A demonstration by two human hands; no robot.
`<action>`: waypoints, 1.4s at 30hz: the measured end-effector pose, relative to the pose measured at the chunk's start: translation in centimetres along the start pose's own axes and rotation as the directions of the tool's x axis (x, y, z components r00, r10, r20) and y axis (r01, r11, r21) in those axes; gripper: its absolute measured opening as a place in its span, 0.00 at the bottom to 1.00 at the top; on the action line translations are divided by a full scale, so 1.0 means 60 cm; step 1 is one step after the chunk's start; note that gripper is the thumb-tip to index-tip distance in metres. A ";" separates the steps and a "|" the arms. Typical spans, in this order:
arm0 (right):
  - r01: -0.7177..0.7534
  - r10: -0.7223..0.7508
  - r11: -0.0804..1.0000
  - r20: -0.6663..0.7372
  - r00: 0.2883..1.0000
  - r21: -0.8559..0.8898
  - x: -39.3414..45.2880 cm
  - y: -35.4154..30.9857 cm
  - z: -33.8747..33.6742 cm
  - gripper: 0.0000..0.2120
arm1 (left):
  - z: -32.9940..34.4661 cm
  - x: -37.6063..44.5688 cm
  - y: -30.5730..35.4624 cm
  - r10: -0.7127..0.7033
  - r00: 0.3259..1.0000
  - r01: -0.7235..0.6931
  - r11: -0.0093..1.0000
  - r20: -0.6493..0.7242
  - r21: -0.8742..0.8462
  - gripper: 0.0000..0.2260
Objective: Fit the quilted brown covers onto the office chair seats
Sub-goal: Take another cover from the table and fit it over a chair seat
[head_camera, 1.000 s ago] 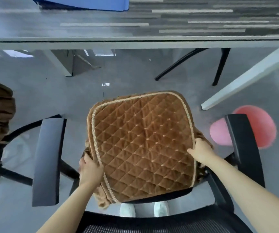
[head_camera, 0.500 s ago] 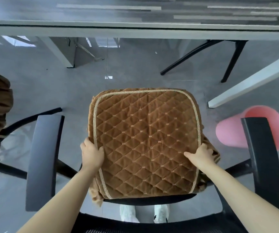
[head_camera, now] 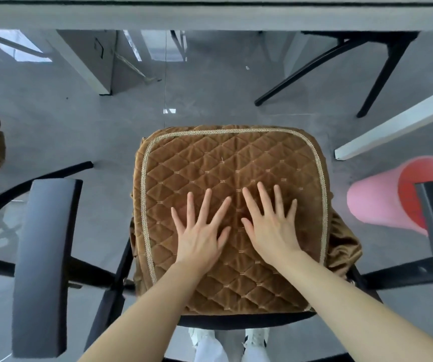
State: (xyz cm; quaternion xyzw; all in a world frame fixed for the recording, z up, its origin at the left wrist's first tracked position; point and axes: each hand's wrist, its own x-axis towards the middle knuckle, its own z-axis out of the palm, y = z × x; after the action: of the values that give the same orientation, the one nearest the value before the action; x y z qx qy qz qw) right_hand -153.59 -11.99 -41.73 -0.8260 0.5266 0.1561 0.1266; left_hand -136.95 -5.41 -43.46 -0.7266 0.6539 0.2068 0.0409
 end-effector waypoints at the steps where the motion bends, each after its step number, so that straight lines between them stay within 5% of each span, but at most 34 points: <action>1: 0.009 -0.009 1.000 -0.004 1.000 -0.009 0.003 0.003 0.011 0.31 | 0.011 0.001 0.000 -0.010 1.000 0.010 1.000 -0.015 0.015 0.28; 11: 0.029 -0.030 1.000 -0.156 0.987 -0.010 0.013 0.013 0.078 0.30 | 0.069 0.010 -0.009 0.008 0.977 0.016 0.994 -0.211 0.110 0.29; 22: 0.059 -0.060 0.998 0.028 0.998 0.011 -0.008 0.022 0.015 0.30 | 0.008 -0.008 0.006 -0.077 0.997 0.077 0.997 -0.001 0.007 0.28; 25: 0.016 -0.026 0.992 0.079 0.997 0.124 -0.042 0.037 -0.006 0.31 | -0.016 -0.045 0.001 -0.199 0.980 0.199 0.976 0.005 -0.084 0.31; 27: -0.071 0.054 0.980 0.100 0.994 0.184 -0.077 0.050 -0.008 0.32 | -0.023 -0.082 -0.011 -0.409 0.913 0.400 0.896 -0.007 -0.191 0.38; 30: -0.291 0.282 0.902 0.076 0.956 0.320 -0.130 0.084 0.001 0.35 | -0.034 -0.134 -0.033 -0.693 0.711 0.675 0.624 0.120 -0.393 0.45; 33: -0.506 0.513 0.605 0.185 0.838 0.615 -0.154 0.117 -0.003 0.35 | -0.034 -0.148 -0.058 -0.785 0.523 0.780 0.284 0.332 -0.558 0.45; 36: -0.590 0.548 0.401 0.332 0.767 0.701 -0.143 0.134 -0.006 0.37 | -0.039 -0.124 -0.072 -0.811 0.393 0.783 0.048 0.433 -0.620 0.40; 39: -0.637 0.571 0.331 0.390 0.723 0.696 -0.128 0.142 0.003 0.37 | -0.043 -0.108 -0.078 -0.814 0.371 0.802 0.038 0.448 -0.596 0.32; 42: -0.655 0.562 0.483 0.367 0.741 0.581 -0.121 0.146 0.002 0.32 | -0.045 -0.111 -0.078 -0.829 0.391 0.845 0.151 0.400 -0.513 0.32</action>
State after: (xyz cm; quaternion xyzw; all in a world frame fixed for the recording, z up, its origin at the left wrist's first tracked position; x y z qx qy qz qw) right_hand -164.49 -9.51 -39.40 -0.4667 0.7937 0.0392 0.3882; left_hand -132.14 0.57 -39.66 -0.9238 0.0230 0.3691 -0.0993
